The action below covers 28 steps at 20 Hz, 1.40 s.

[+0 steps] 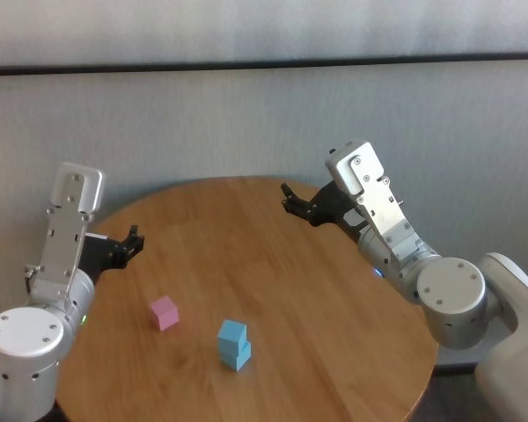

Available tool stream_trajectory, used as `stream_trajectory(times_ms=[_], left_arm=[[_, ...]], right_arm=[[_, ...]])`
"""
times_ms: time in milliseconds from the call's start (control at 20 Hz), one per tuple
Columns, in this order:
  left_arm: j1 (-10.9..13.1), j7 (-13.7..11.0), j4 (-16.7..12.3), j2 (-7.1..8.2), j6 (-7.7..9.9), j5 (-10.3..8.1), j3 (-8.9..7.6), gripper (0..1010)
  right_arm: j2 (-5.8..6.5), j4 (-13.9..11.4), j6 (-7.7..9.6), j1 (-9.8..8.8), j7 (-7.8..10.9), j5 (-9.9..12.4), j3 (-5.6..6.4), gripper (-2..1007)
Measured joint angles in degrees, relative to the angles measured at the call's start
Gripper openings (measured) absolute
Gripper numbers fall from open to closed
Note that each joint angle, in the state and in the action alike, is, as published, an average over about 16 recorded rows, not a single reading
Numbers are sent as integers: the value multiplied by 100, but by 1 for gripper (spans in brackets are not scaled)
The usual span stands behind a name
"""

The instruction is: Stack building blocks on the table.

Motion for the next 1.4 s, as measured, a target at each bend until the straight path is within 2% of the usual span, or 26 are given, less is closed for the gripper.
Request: stream_trajectory(times_ms=[200, 400, 800, 1200, 1400], left_arm=[[96, -136, -76, 55, -3, -47, -50, 1000], [221, -403, -169, 162, -61, -114, -105, 1000], [389, -1312, -197, 509, -362, -350, -155, 1000], [230, -2360, 252, 921, -744, -606, -30, 1000], [76, -2738, 571, 1092, -872, -698, 80, 1000]], right_arm=[[0, 2, 3, 2, 3, 3, -2, 1001], [0, 3, 5, 3, 5, 6, -4, 1001], [0, 6, 8, 6, 8, 9, -7, 1001], [0, 7, 10, 7, 9, 10, -9, 1001], [0, 7, 10, 7, 9, 10, -9, 1001]])
